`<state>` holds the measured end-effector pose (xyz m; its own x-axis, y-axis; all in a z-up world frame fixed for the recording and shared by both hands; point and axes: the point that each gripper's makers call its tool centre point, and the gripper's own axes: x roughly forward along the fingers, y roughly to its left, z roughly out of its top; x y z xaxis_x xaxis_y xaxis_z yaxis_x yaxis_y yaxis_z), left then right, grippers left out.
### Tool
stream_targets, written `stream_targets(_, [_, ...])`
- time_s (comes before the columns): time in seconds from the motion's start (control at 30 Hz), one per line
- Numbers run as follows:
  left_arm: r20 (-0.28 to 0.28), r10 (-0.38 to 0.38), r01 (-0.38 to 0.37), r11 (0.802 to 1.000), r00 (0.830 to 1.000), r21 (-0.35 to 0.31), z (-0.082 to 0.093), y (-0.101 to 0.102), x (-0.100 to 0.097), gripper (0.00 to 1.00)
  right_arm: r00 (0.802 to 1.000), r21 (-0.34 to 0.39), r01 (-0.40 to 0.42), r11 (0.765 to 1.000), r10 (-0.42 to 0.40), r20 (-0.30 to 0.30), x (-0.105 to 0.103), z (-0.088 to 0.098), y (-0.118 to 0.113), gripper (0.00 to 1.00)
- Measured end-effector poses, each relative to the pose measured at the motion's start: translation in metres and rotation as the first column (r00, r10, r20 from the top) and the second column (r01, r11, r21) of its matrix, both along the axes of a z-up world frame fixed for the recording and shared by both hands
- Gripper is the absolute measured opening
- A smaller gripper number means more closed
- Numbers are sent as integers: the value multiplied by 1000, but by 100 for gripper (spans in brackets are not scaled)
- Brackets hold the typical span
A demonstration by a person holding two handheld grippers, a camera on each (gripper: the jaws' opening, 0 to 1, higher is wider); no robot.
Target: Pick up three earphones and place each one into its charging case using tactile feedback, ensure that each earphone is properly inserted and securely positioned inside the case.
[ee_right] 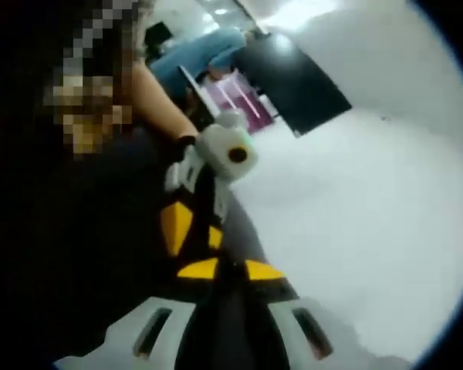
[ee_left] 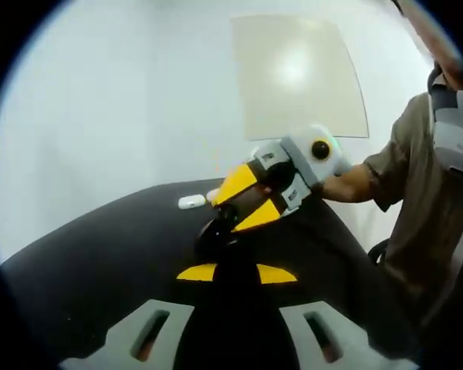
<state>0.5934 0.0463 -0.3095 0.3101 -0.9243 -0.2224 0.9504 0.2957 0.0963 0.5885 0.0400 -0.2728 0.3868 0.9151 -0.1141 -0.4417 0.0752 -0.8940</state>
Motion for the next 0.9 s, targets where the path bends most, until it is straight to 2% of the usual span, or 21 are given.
stream_targets(0.23, [1,0,0,1000,1000,1,0,0,0,15,999,23,6,1000,-5,-42,1,1,-3,14])
stream_targets(0.53, [1,1,-1,1000,1000,2,0,0,0,15,992,57,11,998,-3,-125,1,2,-6,14])
stream_targets(0.77, [1,1,-1,1000,1000,2,0,0,0,15,970,97,-1,995,25,-242,-3,2,-6,14])
stream_targets(0.87, [1,0,0,1000,1000,5,-1,0,0,15,958,89,-10,996,35,-284,-5,-3,-5,14])
stream_targets(0.9, [2,1,-1,1000,1000,8,-1,0,0,15,952,107,-15,994,47,-302,-6,-3,-4,14])
